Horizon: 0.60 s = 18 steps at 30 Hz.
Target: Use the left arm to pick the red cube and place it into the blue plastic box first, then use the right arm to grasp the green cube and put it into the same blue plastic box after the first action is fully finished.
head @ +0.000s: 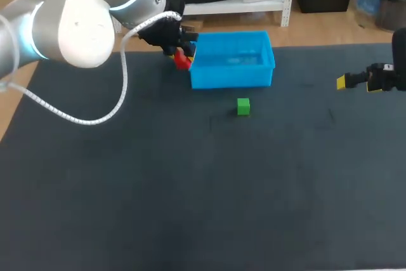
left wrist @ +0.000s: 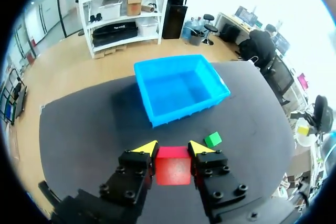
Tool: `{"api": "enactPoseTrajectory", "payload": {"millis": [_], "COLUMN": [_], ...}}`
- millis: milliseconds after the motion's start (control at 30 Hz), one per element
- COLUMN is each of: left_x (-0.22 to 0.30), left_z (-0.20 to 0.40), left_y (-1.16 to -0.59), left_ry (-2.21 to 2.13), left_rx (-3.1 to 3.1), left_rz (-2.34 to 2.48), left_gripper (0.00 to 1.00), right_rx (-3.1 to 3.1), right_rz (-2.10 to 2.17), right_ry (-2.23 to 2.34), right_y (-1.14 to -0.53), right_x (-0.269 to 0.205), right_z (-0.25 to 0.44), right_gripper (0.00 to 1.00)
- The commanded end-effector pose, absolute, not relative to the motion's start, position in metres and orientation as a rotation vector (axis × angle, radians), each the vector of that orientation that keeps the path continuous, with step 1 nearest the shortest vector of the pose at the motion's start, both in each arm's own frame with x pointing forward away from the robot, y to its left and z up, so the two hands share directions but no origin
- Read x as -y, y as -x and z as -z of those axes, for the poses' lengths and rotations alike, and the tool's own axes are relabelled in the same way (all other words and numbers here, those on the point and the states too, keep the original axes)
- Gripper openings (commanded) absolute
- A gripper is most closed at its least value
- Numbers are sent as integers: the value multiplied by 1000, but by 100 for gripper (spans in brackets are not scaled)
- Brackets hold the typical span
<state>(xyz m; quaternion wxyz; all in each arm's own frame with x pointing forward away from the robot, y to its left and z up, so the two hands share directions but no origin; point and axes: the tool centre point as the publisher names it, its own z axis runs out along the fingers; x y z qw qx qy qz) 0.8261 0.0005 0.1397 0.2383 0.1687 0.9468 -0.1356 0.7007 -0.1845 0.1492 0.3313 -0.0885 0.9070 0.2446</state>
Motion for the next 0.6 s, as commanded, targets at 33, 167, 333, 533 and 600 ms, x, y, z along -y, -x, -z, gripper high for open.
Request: {"api": "enactPoseTrajectory", "payload": {"millis": [33,167,333,533,600], "left_x": [1,2,7,25,31], "left_z": [-132,-133,-133,-129,-125], "left_y": [-841,-852,-871,-900,-911], "left_ry": [-475,-476,-514,-580,-590], "left_rx": [-2602,-2593,-2564,-2513,-2501], "left_rz": [434,448,442,458,465], "left_gripper": [0,0,0,0,0], "right_rx": [-2372,-2372,-2372,-2372,-2372], "right_rz": [-640,-640,-640,-640,-640], "right_ry": [233,233,233,233,233], "right_y": [-701,-701,-701,-701,-701], "right_x": [185,185,185,185,185], "right_z": [-149,-149,-149,-149,-149], "right_gripper": [100,100,100,100,100]}}
